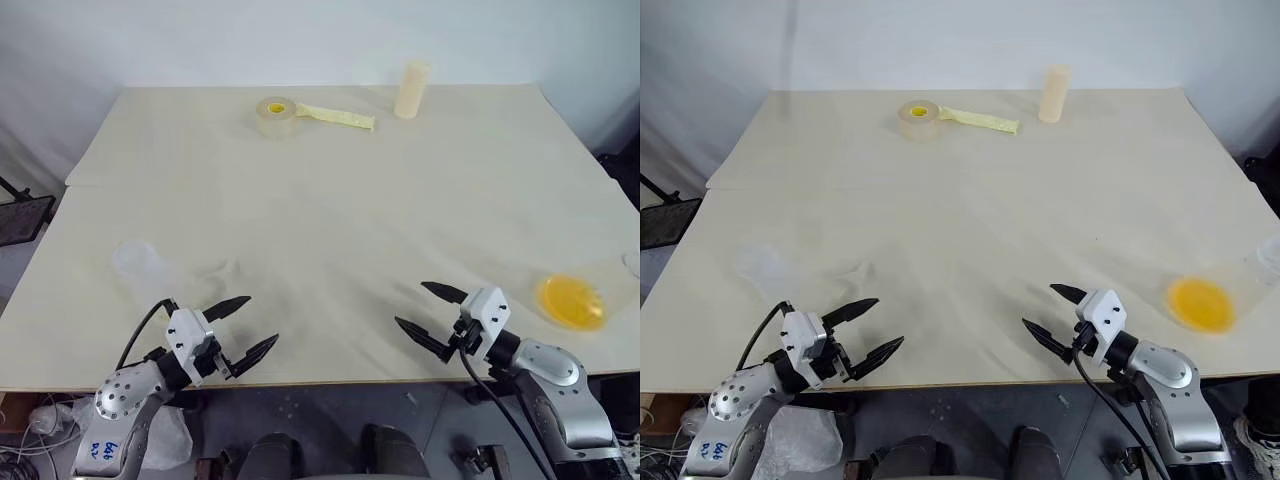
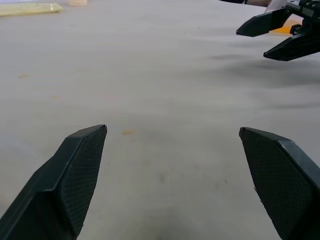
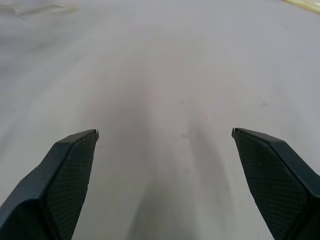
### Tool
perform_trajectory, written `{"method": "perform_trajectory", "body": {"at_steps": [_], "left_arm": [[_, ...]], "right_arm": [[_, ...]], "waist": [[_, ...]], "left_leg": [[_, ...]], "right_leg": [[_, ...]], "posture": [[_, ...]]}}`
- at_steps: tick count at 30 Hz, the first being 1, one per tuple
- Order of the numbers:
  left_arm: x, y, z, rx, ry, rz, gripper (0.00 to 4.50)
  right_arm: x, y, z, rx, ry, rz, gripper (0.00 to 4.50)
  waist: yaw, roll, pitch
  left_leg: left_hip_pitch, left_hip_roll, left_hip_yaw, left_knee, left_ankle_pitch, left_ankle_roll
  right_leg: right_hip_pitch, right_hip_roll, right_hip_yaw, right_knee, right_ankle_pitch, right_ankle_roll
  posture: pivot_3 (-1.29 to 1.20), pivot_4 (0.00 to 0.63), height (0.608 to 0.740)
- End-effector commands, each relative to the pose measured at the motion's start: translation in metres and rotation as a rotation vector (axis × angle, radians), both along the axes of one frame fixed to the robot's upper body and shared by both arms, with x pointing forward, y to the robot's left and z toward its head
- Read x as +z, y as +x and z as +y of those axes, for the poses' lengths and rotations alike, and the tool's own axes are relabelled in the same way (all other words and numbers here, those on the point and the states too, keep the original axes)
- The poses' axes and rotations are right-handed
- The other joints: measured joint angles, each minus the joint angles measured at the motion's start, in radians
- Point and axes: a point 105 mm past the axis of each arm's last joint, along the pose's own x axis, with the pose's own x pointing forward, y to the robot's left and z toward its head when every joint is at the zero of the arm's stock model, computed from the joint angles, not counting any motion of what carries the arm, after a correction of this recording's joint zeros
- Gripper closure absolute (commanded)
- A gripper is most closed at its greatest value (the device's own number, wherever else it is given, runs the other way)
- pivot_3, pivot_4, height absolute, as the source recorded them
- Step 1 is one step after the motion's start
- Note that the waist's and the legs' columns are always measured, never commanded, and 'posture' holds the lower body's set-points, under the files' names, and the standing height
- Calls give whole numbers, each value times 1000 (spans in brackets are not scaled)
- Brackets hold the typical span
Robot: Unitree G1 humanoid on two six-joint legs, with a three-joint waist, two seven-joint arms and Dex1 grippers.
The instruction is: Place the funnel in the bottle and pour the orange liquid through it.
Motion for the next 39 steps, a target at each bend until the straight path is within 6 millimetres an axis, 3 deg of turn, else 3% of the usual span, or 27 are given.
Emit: {"method": "perform_trajectory", "body": {"at_steps": [1,11,15,19,21,25,28,31,34,39], "left_arm": [[11,-3,-5,-23,-21,-33,0],[27,6,0,124,-78,-66,0],[40,-1,25,263,-86,-114,0],[52,-17,56,421,-128,-133,0],[54,-34,70,490,-170,-118,0],[47,-64,71,492,-157,-28,0],[47,-73,72,502,-167,-4,0],[48,-80,96,610,-152,-24,0],[52,-76,122,705,-116,-62,0],[60,-60,122,669,-116,-77,0]], "right_arm": [[9,1,-1,-2,14,-50,22],[13,11,12,76,25,-53,22],[16,23,19,131,25,-56,22],[16,31,24,190,21,-44,22],[17,35,27,222,17,-40,22],[18,43,33,269,14,-40,22],[20,47,36,286,17,-46,22],[24,50,43,302,28,-55,22],[25,49,46,314,36,-54,22],[26,49,46,306,38,-58,22]], "waist": [[0,0,0],[-1,0,0],[-6,0,0],[-5,0,0],[-5,-1,1],[-3,-2,1],[-1,-2,2],[-4,-2,2],[-5,-2,2],[-3,-2,2]], "left_leg": [[0,0,0,0,0,0],[0,0,0,0,0,0],[0,0,0,0,0,0],[0,1,0,0,0,0],[0,1,0,0,0,0],[0,1,-1,1,0,0],[0,1,-2,1,0,0],[0,1,-2,2,0,0],[0,1,-2,1,0,0],[0,0,-2,2,0,0]], "right_leg": [[0,0,0,0,0,0],[0,0,0,0,0,0],[0,0,0,0,0,0],[0,1,0,0,0,0],[1,0,0,-1,0,0],[2,-1,0,-2,0,0],[2,-1,0,-3,0,-1],[3,-1,1,-2,-1,-1],[2,0,0,-2,-1,-2],[2,-1,1,-2,-1,-2]], "posture": [[0,150,740],[0,150,740],[0,150,740],[0,150,740],[0,150,740],[0,150,740],[0,150,740],[0,150,740],[0,150,740],[0,150,740]]}}
